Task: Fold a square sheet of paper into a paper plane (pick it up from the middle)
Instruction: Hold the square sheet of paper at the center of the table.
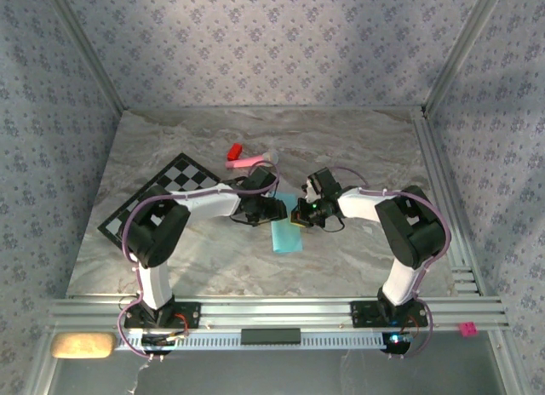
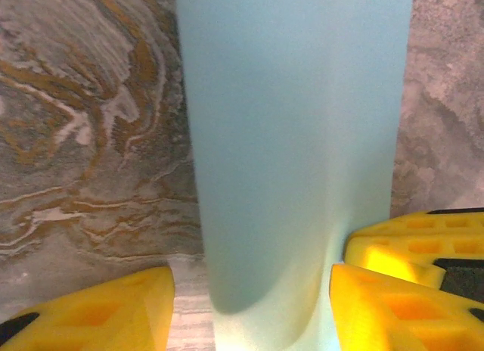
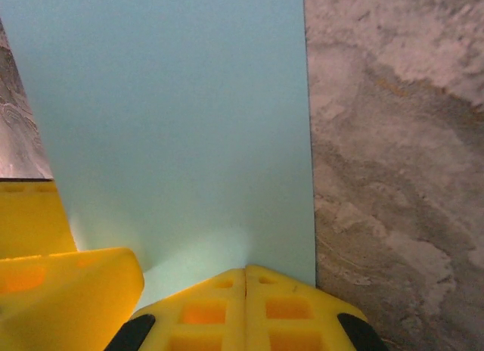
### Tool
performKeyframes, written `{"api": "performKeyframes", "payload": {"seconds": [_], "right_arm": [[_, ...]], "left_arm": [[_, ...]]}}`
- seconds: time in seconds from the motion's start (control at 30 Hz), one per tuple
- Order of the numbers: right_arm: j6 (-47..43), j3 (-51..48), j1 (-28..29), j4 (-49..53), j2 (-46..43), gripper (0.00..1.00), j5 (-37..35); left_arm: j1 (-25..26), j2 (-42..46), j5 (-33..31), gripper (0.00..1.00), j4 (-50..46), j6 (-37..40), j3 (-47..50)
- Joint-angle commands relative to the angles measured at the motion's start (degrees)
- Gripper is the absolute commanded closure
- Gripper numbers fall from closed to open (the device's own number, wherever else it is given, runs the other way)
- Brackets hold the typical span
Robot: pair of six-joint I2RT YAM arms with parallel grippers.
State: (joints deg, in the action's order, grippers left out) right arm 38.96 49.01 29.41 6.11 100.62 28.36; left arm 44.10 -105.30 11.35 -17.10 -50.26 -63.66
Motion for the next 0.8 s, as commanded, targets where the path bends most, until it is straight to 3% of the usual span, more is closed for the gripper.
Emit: {"api": "performKeyframes", "payload": {"seconds": [0.0,0.27,0.43,0.57,0.77], "right_arm": [[0.1,-1.5,0.5,5.2,2.4,1.0,-4.7],[0.3,-1.4,0.5,5.4,2.3,1.0,-4.4],[2.7,-2.2,-0.3,-0.1,-0.6,0.93,0.1],[2.5,-0.7,-2.3,1.5,-6.9,0.89,0.1],[0.6,-2.4,-8.0,9.5,-20.1,0.87,-7.0]], "left_arm": [[0.5,2.2,0.4,0.46,0.6,-1.1,0.4],[0.5,1.6,1.1,0.57,1.7,-1.4,1.3],[0.5,0.4,-0.3,0.62,-0.5,-0.6,0.7],[0.5,-0.3,-1.5,0.64,-1.6,-0.3,0.5],[0.2,-0.5,-2.6,0.64,-3.2,0.9,-0.2]]}}
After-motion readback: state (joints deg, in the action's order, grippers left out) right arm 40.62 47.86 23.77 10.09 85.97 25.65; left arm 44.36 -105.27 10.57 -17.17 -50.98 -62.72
